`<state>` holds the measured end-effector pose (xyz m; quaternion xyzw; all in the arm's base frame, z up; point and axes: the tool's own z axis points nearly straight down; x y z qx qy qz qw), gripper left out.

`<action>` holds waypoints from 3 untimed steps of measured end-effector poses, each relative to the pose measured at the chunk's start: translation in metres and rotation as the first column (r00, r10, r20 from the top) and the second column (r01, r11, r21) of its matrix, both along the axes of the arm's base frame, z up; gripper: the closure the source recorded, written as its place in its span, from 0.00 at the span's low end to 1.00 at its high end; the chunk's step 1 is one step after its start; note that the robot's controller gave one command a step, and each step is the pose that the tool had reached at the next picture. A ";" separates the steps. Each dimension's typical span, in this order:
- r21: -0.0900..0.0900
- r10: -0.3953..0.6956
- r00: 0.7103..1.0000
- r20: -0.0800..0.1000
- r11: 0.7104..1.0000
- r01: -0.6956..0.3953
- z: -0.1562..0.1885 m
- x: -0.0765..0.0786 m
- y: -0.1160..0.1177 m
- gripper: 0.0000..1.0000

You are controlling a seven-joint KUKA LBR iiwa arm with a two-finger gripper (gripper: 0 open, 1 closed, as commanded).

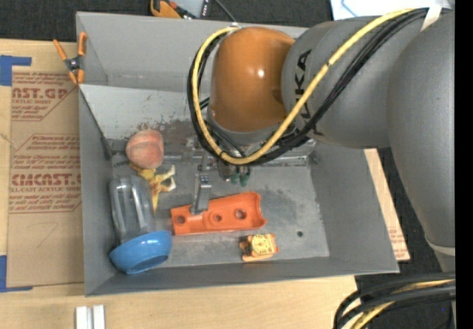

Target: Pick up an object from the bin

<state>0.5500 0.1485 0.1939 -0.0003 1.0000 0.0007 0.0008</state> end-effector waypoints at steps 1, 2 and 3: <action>0.000 0.000 1.000 0.000 1.000 0.000 0.000 0.000 0.000 0.00; -0.001 0.096 0.995 -0.005 0.995 -0.096 -0.066 -0.020 -0.016 0.00; 0.001 0.180 0.984 0.011 0.984 -0.180 -0.062 -0.012 -0.015 0.00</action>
Offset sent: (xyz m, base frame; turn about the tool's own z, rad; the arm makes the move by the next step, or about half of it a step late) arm -0.0188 -0.0155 -0.0624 -0.0947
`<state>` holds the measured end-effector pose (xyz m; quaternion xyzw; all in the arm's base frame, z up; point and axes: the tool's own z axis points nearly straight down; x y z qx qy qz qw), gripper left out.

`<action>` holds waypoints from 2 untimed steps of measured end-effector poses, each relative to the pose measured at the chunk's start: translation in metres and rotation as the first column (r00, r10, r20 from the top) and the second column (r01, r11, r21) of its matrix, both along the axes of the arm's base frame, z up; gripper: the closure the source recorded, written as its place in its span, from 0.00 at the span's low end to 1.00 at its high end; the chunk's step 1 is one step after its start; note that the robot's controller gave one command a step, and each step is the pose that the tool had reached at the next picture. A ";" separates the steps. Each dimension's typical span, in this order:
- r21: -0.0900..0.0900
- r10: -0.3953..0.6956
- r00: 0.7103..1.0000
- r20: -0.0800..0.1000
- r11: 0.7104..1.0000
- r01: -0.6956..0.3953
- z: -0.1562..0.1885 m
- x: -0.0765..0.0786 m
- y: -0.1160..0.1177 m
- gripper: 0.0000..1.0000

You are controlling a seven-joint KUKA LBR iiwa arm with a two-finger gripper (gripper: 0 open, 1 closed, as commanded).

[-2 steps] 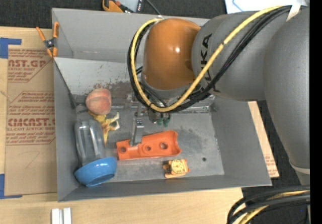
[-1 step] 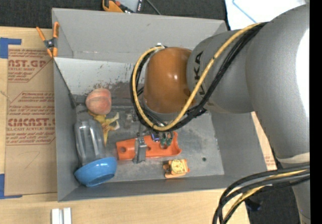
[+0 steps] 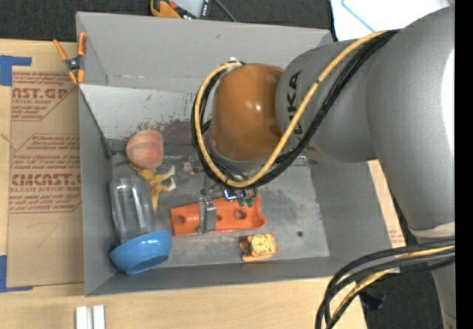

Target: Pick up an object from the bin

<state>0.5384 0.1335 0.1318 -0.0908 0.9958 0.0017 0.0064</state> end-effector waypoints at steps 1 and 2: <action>-0.002 0.096 0.995 -0.006 0.995 -0.096 -0.060 -0.050 -0.034 0.00; 0.000 0.074 0.997 0.001 0.997 -0.074 -0.060 -0.045 -0.037 0.00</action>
Offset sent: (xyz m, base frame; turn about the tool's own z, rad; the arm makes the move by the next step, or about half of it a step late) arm -0.0214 -0.0453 -0.0499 -0.0022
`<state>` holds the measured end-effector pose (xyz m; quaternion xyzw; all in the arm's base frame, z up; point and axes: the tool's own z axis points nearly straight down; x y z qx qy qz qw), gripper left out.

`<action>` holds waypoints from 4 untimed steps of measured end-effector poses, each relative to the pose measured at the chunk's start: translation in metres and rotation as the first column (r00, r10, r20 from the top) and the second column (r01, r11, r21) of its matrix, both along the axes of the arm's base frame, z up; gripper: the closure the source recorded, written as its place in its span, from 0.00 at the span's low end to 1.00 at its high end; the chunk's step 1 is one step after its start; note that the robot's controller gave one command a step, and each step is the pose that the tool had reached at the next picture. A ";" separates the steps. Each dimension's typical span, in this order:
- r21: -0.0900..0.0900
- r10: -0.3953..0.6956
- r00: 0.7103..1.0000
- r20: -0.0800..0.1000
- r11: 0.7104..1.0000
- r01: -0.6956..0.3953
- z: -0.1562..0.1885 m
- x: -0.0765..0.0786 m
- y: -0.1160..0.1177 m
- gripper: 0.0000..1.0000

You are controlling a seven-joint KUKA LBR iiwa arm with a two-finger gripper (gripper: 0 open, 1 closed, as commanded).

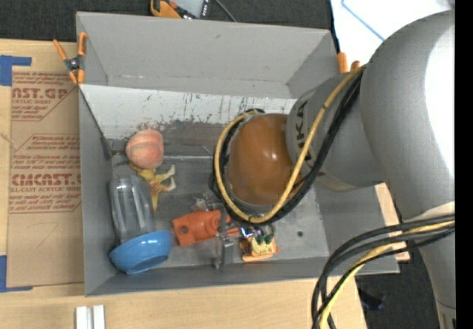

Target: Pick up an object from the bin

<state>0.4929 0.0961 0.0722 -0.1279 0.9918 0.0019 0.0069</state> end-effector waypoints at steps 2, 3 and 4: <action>-0.004 0.400 0.917 0.004 0.917 -0.400 -0.003 0.040 -0.054 1.00; -0.002 0.416 0.909 -0.001 0.909 -0.416 0.099 0.027 -0.054 1.00; -0.002 0.419 0.908 -0.001 0.908 -0.419 0.137 0.033 -0.046 1.00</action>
Offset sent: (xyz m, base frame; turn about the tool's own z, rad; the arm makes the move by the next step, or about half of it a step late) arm 0.0000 0.0000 0.0000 0.0000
